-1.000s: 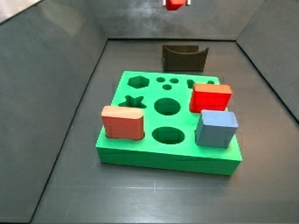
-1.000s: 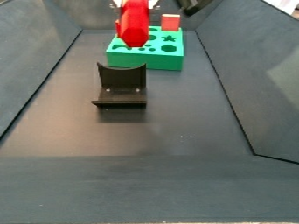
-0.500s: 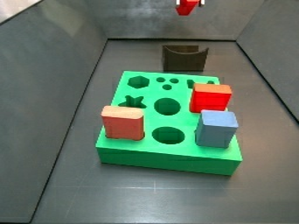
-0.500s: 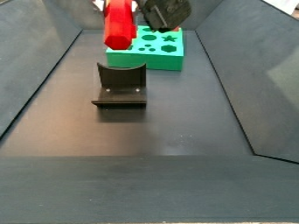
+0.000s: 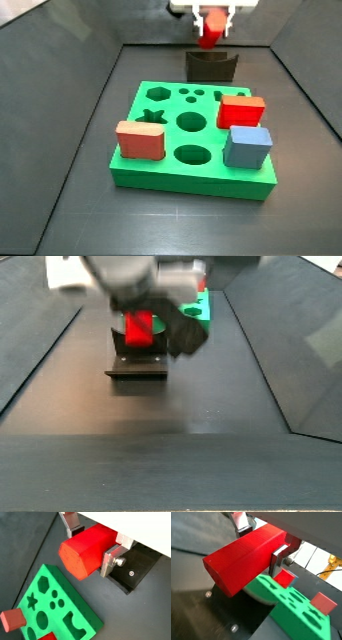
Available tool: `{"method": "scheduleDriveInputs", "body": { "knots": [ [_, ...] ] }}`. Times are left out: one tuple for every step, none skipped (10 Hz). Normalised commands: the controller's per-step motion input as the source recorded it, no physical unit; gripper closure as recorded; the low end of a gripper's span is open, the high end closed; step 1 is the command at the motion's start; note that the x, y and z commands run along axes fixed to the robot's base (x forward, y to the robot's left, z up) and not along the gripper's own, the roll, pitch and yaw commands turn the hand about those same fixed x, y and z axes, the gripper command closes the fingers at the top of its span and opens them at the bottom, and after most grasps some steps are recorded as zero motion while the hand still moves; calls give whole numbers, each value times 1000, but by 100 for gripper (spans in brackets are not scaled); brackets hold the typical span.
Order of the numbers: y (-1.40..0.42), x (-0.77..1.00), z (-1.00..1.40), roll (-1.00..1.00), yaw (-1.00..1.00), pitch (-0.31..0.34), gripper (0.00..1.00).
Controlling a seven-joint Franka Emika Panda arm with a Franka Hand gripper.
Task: Pick up the hexagon object. Move up. Place the hexagon object on the fixture. Regrasp the hexagon object. Move to above the board. Insert the hexagon object.
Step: Place the hexagon object on the fixture.
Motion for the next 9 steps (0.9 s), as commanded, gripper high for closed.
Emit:
{"method": "scheduleDriveInputs", "body": {
  "knots": [
    [135, 175, -1000, -247, -159, 54, 100],
    [127, 167, -934, -208, -158, 35, 100],
    [97, 125, -634, -169, -145, 5, 100],
    [74, 100, -431, -145, -129, -13, 100],
    [57, 71, -220, -116, -106, -30, 100],
    [55, 60, -183, -106, -94, -35, 100],
    [55, 57, -184, -100, -77, -39, 100],
    [55, 57, -184, -100, -68, -39, 100],
    [54, 56, -184, -100, -55, -38, 100]
  ]
}}
